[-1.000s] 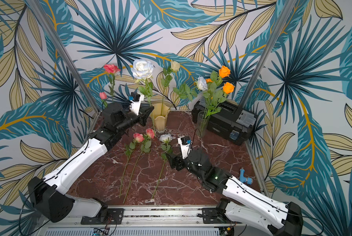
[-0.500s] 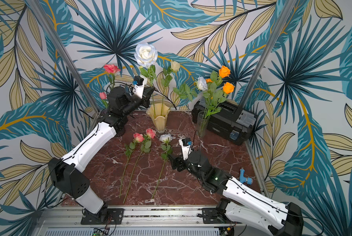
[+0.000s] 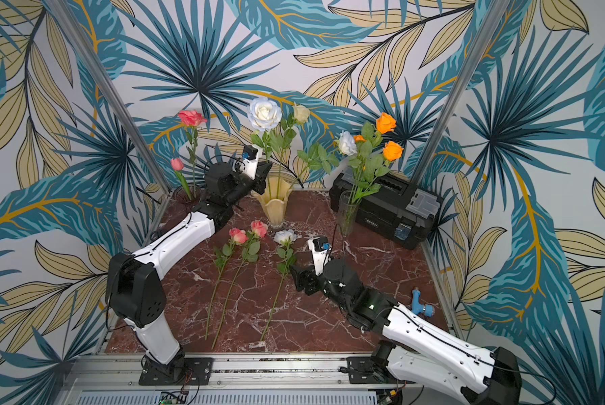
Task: Arrange the flowers in different vases according to their variety
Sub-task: Insert the flower into the vase.
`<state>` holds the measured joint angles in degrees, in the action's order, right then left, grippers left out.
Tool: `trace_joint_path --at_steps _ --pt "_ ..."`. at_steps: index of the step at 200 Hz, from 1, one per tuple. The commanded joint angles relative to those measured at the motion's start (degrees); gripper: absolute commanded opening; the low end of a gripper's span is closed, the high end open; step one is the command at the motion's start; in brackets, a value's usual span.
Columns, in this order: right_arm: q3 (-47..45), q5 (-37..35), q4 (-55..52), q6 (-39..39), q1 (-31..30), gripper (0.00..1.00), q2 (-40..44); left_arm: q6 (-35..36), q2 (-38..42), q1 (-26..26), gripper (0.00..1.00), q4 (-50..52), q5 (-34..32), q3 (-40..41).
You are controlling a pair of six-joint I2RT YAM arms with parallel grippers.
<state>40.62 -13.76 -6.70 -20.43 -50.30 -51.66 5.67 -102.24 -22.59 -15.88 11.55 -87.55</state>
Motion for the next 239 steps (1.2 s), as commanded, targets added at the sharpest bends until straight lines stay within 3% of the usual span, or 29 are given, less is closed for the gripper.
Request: trace_joint_path --at_steps 1,14,90,123,155,206,239 --pt "-1.2 -1.0 -1.2 -0.7 -0.2 0.82 0.7 -0.5 2.0 0.3 0.52 -3.0 -1.8 2.8" --pt "-1.2 -0.9 -1.1 -0.9 -0.2 0.82 0.4 -0.7 2.6 0.3 0.72 -3.0 -2.8 3.8" --pt "0.3 -1.8 -3.3 -2.8 -0.2 0.82 -3.3 -0.6 10.2 0.2 0.92 0.1 -5.0 8.5" --pt "1.7 -1.0 -4.5 -4.5 -0.2 0.82 -6.8 0.4 16.5 0.2 0.98 3.0 -7.1 13.1" --pt "2.9 0.4 -4.7 -6.3 -0.2 0.82 -10.3 0.8 21.0 0.2 1.00 4.0 -4.9 17.9" --pt "4.2 0.2 -4.9 -6.8 -0.2 0.82 -11.2 2.3 16.7 0.3 1.00 5.4 -6.4 13.7" --pt "5.4 1.3 -7.7 -7.5 -0.2 0.82 -13.5 2.0 19.4 0.2 1.00 6.1 -1.7 13.0"
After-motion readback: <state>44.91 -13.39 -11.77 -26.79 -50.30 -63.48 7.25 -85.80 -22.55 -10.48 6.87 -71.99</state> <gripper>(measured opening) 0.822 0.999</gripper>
